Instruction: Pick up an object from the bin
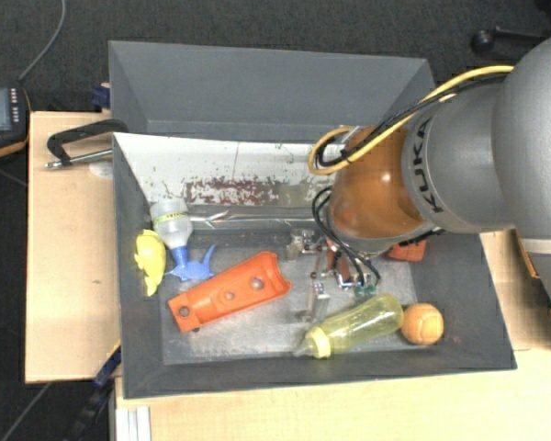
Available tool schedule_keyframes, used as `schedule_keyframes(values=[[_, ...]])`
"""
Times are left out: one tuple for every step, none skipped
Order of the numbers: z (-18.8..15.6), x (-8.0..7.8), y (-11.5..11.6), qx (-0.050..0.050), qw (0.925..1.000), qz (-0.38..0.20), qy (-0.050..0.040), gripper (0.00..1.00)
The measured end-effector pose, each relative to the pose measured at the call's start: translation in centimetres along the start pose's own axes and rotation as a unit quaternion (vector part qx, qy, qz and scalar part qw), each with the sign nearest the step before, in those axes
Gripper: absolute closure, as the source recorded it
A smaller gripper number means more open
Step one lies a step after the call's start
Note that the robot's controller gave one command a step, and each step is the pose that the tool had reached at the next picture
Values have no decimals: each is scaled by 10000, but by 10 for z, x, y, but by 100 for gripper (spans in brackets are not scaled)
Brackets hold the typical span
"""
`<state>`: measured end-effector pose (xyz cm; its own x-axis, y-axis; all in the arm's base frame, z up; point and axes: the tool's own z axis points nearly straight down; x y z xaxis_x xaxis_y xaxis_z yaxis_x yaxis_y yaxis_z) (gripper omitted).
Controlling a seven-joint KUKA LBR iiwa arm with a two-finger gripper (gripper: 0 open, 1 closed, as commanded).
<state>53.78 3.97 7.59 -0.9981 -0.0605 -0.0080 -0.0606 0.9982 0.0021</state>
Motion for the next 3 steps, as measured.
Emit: schedule_keyframes(values=[[3, 2, 9, -10, 9996, -283, -18, 0], [5, -37, 25, -3, 9948, -1014, -9, 0], [4, -45, 42, -7, 9909, -1347, -40, 0]])
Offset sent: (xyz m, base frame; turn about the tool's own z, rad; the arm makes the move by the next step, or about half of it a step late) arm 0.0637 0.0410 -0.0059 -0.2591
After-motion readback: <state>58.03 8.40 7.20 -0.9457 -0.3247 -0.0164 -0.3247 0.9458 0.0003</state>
